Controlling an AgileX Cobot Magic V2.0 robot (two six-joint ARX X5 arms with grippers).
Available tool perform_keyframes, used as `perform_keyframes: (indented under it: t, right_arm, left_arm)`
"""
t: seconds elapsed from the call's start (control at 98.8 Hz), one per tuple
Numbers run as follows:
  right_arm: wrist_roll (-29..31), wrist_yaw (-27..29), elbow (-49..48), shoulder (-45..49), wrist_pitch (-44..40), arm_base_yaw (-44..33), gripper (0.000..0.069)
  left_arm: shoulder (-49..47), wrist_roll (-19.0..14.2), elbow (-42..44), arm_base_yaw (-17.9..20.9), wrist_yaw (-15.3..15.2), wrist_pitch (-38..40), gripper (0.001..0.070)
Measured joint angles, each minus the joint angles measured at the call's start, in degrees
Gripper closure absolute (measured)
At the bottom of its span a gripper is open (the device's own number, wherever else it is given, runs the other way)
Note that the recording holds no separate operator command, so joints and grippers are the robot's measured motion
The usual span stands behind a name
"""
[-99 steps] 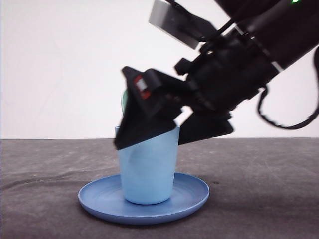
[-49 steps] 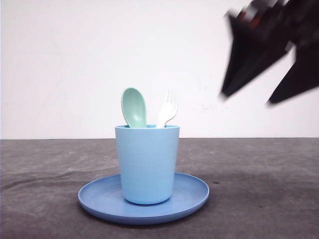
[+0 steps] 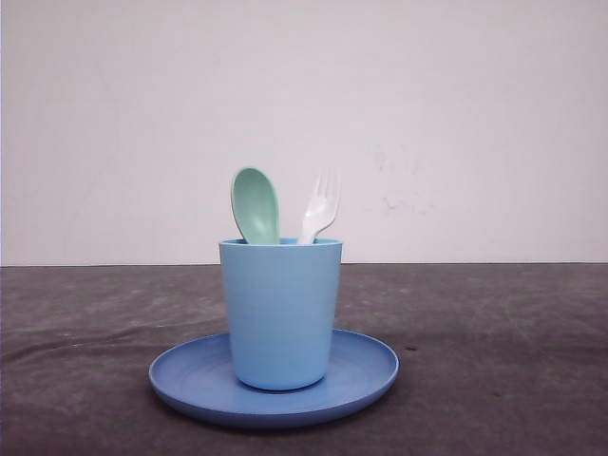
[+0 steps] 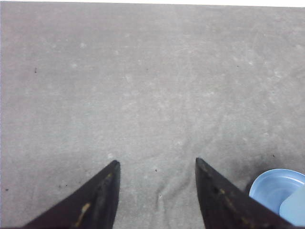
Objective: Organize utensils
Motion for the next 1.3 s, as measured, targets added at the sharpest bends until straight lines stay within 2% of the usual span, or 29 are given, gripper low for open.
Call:
perform_keyframes:
  t: [0.243,0.273,0.374,0.425,0.465,0.526,0.668,1.093,1.194,1.295]
  right_arm:
    - [0.02,0.07,0.0,0.0,-0.02,-0.92,0.0023]
    - [0.02,0.04,0.0,0.0,-0.09,-0.92,0.0073]
    - [0.0,0.07,0.0,0.0,-0.5,-0.92,0.0388]
    - [-0.04,0.07,0.0,0.0,-0.48,-0.92,0.0527]
    - [-0.02,0.09,0.0,0.0,-0.46,-0.92,0.0596]
    - [-0.02,0.09,0.0,0.0,-0.55,-0.92,0.0645]
    - [-0.02,0.09,0.0,0.0,-0.07,-0.92,0.0674]
    - [-0.02,0.09,0.0,-0.02,6.62,-0.92,0.0677]
    - [-0.02,0.09,0.0,-0.04,8.61,-0.92,0.0677]
    - [-0.02,0.09,0.0,-0.02,10.54,-0.92,0.0677]
  left_arm:
    - [0.0,0.0,0.0,0.0,0.02,0.02,0.0414]
    - [0.0,0.0,0.0,0.0,0.0,0.0,0.0426]
    - [0.0,-0.02,0.0,0.0,0.02,-0.68,0.0607]
    - [0.0,-0.02,0.0,0.0,0.02,-1.14,0.0653]
    - [0.0,-0.02,0.0,0.0,0.02,-1.46,0.0671]
    - [0.0,-0.02,0.0,0.0,0.02,-1.73,0.0681]
    - [0.0,-0.02,0.0,0.0,0.02,-1.46,0.0685]
    - [-0.28,0.04,0.0,-0.02,-0.04,-1.46,0.0685]
    - [-3.04,2.29,-0.85,0.57,-2.14,-0.61,0.0685]
    - [-8.59,3.89,-5.97,3.34,-3.58,3.04,0.0685]
